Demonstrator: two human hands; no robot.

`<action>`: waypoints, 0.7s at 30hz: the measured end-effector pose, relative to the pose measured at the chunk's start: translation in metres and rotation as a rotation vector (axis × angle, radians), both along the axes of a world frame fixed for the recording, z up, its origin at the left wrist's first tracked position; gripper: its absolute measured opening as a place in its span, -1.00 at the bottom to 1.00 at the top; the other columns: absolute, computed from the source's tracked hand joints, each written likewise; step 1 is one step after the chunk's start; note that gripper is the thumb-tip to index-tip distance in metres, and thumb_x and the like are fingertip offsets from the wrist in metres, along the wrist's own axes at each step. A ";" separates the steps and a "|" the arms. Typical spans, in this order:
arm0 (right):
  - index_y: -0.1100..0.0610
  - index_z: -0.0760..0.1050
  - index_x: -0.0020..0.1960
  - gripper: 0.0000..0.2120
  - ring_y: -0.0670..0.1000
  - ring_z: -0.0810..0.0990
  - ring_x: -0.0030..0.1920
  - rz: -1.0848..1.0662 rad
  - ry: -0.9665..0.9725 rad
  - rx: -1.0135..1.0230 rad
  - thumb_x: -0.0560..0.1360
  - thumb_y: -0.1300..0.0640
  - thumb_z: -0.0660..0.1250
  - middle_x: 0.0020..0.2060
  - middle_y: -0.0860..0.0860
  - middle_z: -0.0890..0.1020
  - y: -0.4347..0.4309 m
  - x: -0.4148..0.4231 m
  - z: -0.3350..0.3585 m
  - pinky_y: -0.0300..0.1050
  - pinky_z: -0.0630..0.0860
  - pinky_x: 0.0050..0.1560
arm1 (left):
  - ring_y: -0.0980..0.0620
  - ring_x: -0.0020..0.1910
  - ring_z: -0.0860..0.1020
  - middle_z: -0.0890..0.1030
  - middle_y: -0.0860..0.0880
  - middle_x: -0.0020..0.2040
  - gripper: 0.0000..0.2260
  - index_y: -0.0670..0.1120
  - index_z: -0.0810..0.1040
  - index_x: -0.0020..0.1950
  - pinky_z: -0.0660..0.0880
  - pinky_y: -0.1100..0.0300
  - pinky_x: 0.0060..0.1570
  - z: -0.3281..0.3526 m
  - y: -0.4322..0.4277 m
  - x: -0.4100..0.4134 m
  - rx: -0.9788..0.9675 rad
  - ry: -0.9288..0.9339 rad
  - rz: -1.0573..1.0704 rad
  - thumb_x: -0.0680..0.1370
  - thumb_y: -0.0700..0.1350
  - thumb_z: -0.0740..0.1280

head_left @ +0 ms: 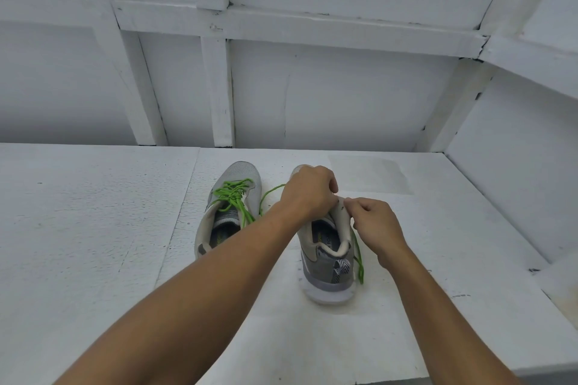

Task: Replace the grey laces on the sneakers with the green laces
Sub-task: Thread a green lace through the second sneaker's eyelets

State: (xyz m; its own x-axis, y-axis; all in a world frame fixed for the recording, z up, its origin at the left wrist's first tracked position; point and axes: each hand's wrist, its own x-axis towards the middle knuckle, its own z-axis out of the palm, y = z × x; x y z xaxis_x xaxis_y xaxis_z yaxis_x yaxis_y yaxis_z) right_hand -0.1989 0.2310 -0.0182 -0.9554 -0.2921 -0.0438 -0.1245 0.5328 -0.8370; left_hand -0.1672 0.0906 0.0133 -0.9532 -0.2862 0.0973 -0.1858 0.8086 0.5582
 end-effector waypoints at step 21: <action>0.20 0.40 0.00 -0.87 -0.02 0.50 -0.30 -0.204 -0.013 -0.328 0.63 0.25 0.08 -0.25 0.04 0.51 0.006 -0.035 0.024 -0.12 0.48 -0.24 | -0.08 -0.18 0.39 0.49 -0.01 -0.21 -0.80 -0.07 0.48 -0.16 0.34 0.07 -0.24 -0.032 0.009 0.047 -0.290 0.484 0.191 0.29 -0.21 0.44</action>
State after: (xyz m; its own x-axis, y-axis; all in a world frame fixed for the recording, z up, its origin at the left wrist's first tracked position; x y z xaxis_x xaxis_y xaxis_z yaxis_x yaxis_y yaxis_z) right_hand -0.2339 0.2373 0.0054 -0.9953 -0.0963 0.0080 -0.0319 0.2494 -0.9679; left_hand -0.1206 0.0992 -0.0185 -0.7153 -0.3448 0.6078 -0.1221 0.9181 0.3772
